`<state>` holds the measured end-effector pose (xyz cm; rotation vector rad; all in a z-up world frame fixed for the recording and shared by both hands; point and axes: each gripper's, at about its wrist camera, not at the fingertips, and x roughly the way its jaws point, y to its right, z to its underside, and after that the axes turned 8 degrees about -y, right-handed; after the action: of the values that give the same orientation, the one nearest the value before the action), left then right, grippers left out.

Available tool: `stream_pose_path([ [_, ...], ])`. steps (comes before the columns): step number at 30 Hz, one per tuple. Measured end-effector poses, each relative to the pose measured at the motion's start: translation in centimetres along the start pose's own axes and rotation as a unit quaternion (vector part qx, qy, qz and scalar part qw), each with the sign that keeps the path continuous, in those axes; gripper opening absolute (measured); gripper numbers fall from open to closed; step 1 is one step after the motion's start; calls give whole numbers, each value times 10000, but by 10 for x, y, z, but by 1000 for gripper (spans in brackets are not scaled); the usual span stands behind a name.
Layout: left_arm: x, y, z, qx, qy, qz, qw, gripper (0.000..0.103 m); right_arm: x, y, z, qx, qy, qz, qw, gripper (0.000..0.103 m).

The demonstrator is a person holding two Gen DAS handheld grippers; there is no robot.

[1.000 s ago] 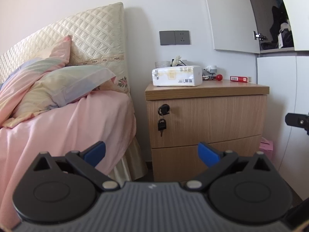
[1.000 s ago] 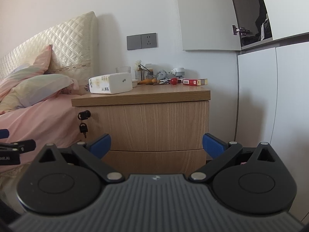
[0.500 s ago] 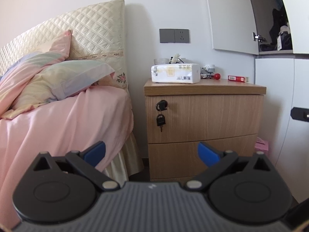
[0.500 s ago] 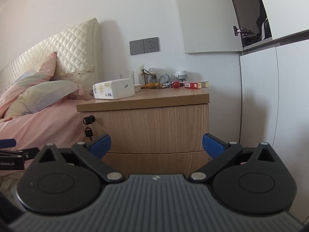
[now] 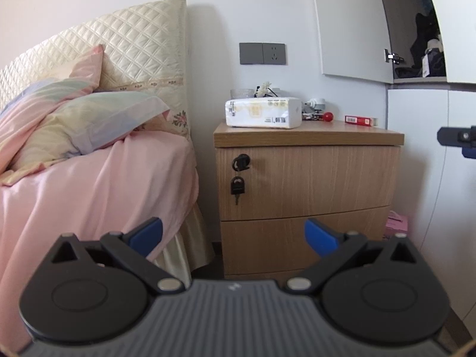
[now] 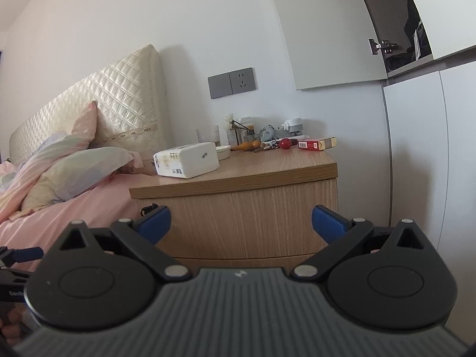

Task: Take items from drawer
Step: 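Carry both tools toward the wooden nightstand drawer, then bring the left tool to the drawer's black key knob and grasp it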

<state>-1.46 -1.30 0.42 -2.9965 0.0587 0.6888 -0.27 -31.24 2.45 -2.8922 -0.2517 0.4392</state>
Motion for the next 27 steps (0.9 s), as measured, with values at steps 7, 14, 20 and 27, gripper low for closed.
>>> stream_pose_path([
  [7, 19, 1, -39, -191, -114, -9, 9998, 103, 30, 26, -18, 93, -171, -387, 9991, 103],
  [14, 80, -6, -83, -7, -252, 25, 9997, 103, 77, 79, -35, -27, -127, -334, 9994, 103],
  [20, 139, -4, -77, 577, -650, 30, 9962, 103, 120, 123, -27, -108, -512, -309, 9981, 103],
  [27, 191, -10, -83, 694, -663, 314, 9949, 102, 160, 132, -15, -494, -743, -453, 9950, 103],
])
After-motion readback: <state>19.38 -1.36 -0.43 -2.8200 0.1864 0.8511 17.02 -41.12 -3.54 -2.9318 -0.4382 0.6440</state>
